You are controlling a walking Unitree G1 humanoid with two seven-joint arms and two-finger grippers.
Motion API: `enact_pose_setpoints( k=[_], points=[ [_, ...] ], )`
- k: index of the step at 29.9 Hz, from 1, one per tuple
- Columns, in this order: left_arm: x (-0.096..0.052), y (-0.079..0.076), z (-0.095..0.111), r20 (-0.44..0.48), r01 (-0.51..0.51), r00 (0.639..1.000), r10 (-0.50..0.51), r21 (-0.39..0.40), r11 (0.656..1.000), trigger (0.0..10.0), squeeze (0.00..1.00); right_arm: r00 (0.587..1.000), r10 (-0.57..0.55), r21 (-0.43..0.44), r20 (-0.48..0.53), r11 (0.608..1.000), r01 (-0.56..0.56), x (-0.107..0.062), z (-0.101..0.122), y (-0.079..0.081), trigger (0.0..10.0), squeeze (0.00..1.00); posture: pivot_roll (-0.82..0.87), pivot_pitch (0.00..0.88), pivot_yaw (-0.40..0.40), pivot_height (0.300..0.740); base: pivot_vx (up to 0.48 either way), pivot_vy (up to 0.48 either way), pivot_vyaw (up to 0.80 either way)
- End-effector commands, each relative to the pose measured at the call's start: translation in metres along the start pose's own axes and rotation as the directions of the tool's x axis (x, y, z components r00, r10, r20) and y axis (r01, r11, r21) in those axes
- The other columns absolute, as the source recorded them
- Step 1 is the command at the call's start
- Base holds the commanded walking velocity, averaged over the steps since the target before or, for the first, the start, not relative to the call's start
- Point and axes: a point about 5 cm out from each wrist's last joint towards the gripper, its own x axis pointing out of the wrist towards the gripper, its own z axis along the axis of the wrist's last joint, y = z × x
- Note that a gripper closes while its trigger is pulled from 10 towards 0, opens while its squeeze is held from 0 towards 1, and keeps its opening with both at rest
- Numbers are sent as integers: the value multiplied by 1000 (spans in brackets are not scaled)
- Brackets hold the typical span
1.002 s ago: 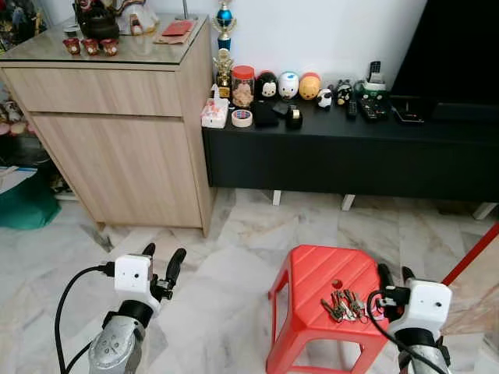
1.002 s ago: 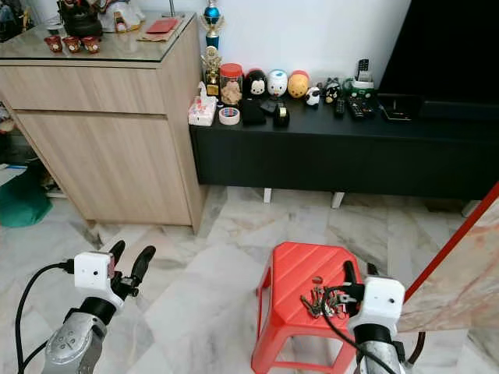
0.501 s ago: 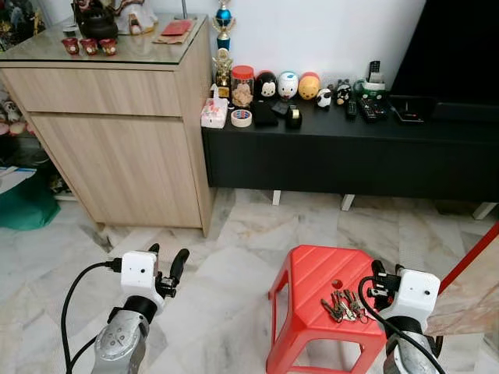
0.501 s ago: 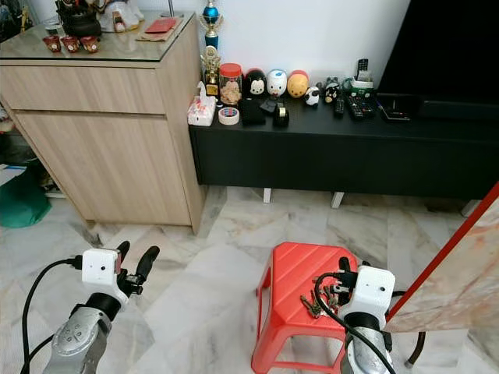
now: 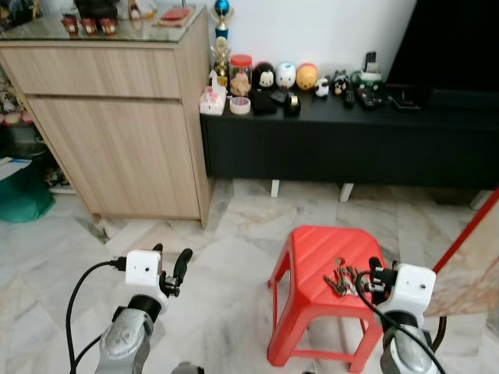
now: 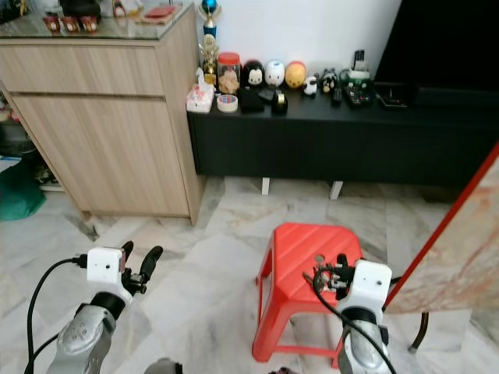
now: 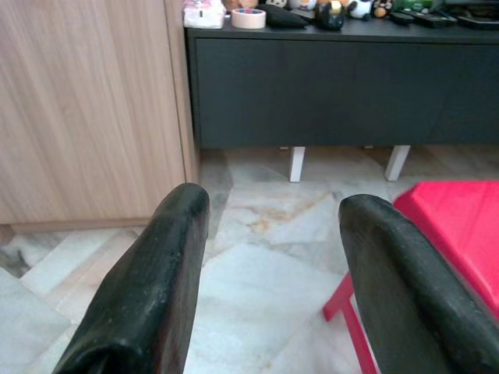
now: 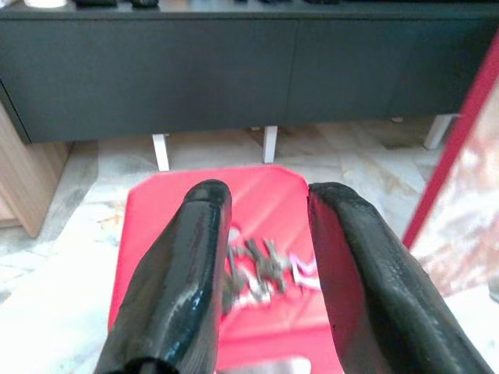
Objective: Hang keys on a hook
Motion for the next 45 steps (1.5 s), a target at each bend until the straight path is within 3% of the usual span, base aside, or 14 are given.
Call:
enact_pose_setpoints(
  k=[1,20,45],
  points=[
    [1,-2,-2,-19,6,1000,-6,8,1000,10000,0,1000,10,5,4,1000,-10,3,3,2,10000,0,22,0,-43,621,0,0,0],
    [3,-9,-5,-29,17,999,-18,-28,999,10000,0,1000,26,14,-3,1000,-26,11,2,7,10000,0,21,0,-39,621,0,0,0],
    [7,-14,-6,-34,23,999,-25,-39,999,10000,0,999,46,28,-9,999,-45,14,-3,15,10000,0,25,0,-40,621,295,0,0]
  ],
)
